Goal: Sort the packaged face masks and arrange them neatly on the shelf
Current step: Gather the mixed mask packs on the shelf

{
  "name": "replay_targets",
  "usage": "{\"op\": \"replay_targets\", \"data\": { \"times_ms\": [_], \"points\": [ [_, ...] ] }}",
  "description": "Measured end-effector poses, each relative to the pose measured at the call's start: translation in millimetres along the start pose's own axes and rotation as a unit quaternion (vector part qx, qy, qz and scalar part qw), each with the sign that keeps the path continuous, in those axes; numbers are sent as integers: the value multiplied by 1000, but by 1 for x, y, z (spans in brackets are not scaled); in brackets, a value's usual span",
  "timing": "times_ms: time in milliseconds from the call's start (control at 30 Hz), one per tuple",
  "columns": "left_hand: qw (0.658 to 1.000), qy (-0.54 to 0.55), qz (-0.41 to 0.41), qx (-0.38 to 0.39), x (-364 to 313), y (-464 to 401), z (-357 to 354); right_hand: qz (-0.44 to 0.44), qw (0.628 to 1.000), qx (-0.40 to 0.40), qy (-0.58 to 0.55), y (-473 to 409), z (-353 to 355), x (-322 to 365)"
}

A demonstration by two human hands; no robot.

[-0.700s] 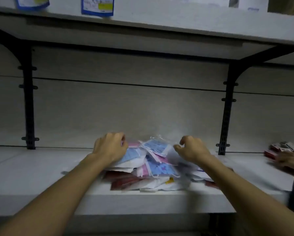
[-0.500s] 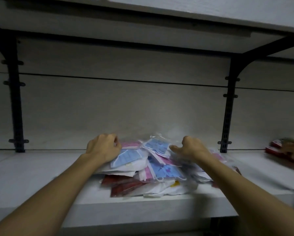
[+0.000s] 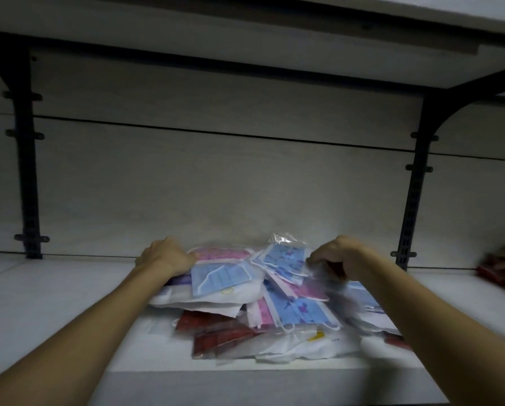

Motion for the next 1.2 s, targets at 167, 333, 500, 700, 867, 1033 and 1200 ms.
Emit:
{"op": "replay_targets", "data": {
  "times_ms": [167,333,500,700,867,1033,1200],
  "points": [
    [992,108,-5,-72,-2,-3,17,57,997,-30,-30,-10,9,6],
    [967,211,-21,-139,-1,-5,32,150,985,-79,-18,-2,21,16],
    [906,397,111,-98,28,-7,15,174,980,-96,-6,3,28,17],
    [788,594,163,-13,33,-3,-14,170,981,-82,-44,13,23,15],
    [736,665,120,35,17,11,-13,170,970,-70,-160,25,19,12],
    [808,584,23,76,-6,23,-2,189,957,-62,-211,41,18,16],
    [816,574,-28,64,-13,35,15,189,957,-44,-214,55,20,23]
  ]
}}
Point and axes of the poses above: each hand's wrist, its own y-axis away from the middle knuckle, its own z-axis out of the back of the hand, x = y × z, the point moved 10 cm from there along -y, towards the middle knuckle, and after that the axes turned 10 degrees about -y, right-handed, at the moved point
